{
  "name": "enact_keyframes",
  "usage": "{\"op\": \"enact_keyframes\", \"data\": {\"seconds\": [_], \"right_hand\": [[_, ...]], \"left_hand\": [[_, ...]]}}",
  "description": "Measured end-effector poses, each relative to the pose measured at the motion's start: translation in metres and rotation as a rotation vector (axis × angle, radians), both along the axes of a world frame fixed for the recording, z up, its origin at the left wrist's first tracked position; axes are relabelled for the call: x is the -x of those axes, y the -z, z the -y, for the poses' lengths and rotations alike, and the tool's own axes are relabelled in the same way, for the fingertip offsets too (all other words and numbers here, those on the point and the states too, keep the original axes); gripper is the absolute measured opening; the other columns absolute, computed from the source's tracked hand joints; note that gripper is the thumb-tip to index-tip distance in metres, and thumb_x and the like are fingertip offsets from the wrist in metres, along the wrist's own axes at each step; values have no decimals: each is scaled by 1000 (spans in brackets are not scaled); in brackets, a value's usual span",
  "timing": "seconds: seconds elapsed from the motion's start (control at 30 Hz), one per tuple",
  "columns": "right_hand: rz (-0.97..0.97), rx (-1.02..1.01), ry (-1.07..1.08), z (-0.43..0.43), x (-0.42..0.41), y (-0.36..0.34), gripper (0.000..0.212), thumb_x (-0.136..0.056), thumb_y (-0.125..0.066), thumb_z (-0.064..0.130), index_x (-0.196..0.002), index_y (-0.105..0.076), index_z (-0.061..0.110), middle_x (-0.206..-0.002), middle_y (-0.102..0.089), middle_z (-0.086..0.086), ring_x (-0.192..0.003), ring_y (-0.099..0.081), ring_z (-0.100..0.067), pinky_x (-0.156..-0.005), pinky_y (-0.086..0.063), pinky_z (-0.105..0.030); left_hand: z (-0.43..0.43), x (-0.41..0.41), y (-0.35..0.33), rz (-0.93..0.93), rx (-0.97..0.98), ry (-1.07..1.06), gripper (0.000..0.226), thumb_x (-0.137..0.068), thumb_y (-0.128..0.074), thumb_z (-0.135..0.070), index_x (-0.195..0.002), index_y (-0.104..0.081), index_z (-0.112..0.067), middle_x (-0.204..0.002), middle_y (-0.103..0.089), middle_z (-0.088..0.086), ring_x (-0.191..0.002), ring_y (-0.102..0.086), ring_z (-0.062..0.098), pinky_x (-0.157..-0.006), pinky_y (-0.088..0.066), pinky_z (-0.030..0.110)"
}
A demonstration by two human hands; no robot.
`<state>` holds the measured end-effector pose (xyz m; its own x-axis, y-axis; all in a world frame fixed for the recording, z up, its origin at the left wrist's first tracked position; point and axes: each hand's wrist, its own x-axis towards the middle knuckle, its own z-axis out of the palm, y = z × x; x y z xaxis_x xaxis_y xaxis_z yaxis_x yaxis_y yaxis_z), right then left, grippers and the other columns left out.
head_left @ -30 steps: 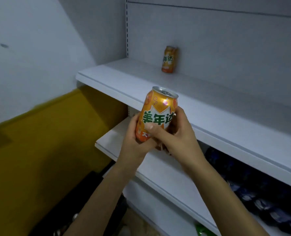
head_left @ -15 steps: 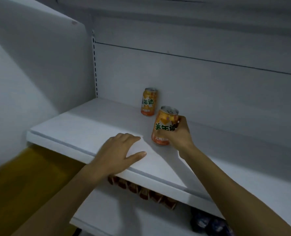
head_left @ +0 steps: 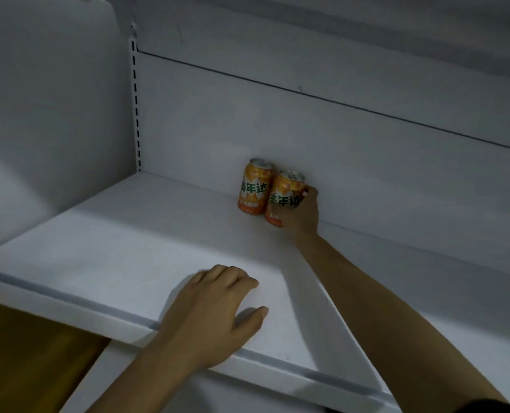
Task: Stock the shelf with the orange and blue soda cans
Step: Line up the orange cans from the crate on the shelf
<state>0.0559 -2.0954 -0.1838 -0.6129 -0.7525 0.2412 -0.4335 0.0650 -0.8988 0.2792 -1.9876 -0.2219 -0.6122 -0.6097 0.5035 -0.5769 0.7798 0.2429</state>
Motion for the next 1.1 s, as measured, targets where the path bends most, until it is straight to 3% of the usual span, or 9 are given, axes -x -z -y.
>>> {"op": "enact_keyframes", "data": {"seconds": [0.23, 0.33, 0.47, 0.57, 0.7, 0.77, 0.9, 1.0, 1.1], "right_hand": [[-18, -10, 33, 4, 0, 16, 76, -67, -83, 17, -129, -39, 12, -125, -55, -9, -109, -59, -24, -87, -50, -33], [-40, -47, 43, 10, 1, 13, 77, -68, -83, 20, -130, -38, 12, -125, -54, -11, -111, -58, -27, -89, -51, -39], [-6, -52, 62, -6, -2, 12, 89, -72, -80, 25, -142, -27, 13, -138, -41, -14, -123, -48, -30, -96, -47, -45], [-8, 9, 21, -35, -9, 10, 82, -73, -78, 31, -139, -32, 16, -135, -44, -10, -123, -48, -29, -97, -47, -47], [-101, 56, -309, -86, -42, -11, 70, -75, -76, 38, -134, -42, 20, -130, -51, 1, -118, -52, -17, -100, -45, -37], [-100, 78, -508, -121, -66, -24, 69, -80, -75, 34, -137, -41, 16, -129, -49, 5, -118, -47, -9, -100, -40, -26], [-53, 129, -809, -202, -107, -21, 62, -81, -74, 32, -134, -43, 21, -127, -52, 4, -114, -50, -9, -95, -44, -25], [-25, 37, -1033, -254, -135, 14, 61, -83, -72, 32, -135, -42, 21, -126, -51, 6, -116, -49, -8, -95, -44, -24], [-39, -187, -1226, -299, -166, 67, 63, -84, -71, 33, -137, -40, 17, -132, -48, 0, -122, -47, -15, -95, -43, -27]], "left_hand": [[0, 1, 1, 1, 8, -4, 39, -81, -44, -57, -99, -69, -33, -96, -64, -21, -88, -57, -2, -73, -50, 19], [-1, -1, 1, -7, -3, -18, 39, -81, -44, -57, -100, -68, -33, -98, -64, -21, -92, -51, -2, -74, -49, 18], [-4, -2, -1, -1, -39, -20, 47, -84, -40, -58, -108, -68, -29, -108, -65, -16, -97, -60, 3, -80, -47, 22], [-5, -2, -4, 14, -97, -28, 57, -85, -34, -60, -118, -65, -25, -117, -63, -11, -106, -58, 10, -90, -43, 27], [-21, -6, -8, 45, 38, -179, 53, -87, -39, -52, -116, -66, -18, -117, -65, -1, -105, -60, 19, -89, -46, 32], [-44, -15, -9, -42, 20, -278, 50, -86, -44, -50, -117, -65, -18, -121, -63, -1, -108, -57, 17, -88, -48, 31], [-122, -51, 10, -207, -54, -563, 53, -84, -45, -52, -124, -58, -20, -122, -58, -5, -111, -50, 10, -86, -44, 24], [-200, -86, 45, -152, -200, -820, 53, -88, -52, -52, -132, -50, -23, -128, -53, -4, -116, -48, 13, -88, -41, 26], [-284, -120, 83, -144, -405, -1049, 55, -89, -57, -47, -136, -46, -19, -134, -50, 1, -123, -46, 19, -95, -41, 31]]}}
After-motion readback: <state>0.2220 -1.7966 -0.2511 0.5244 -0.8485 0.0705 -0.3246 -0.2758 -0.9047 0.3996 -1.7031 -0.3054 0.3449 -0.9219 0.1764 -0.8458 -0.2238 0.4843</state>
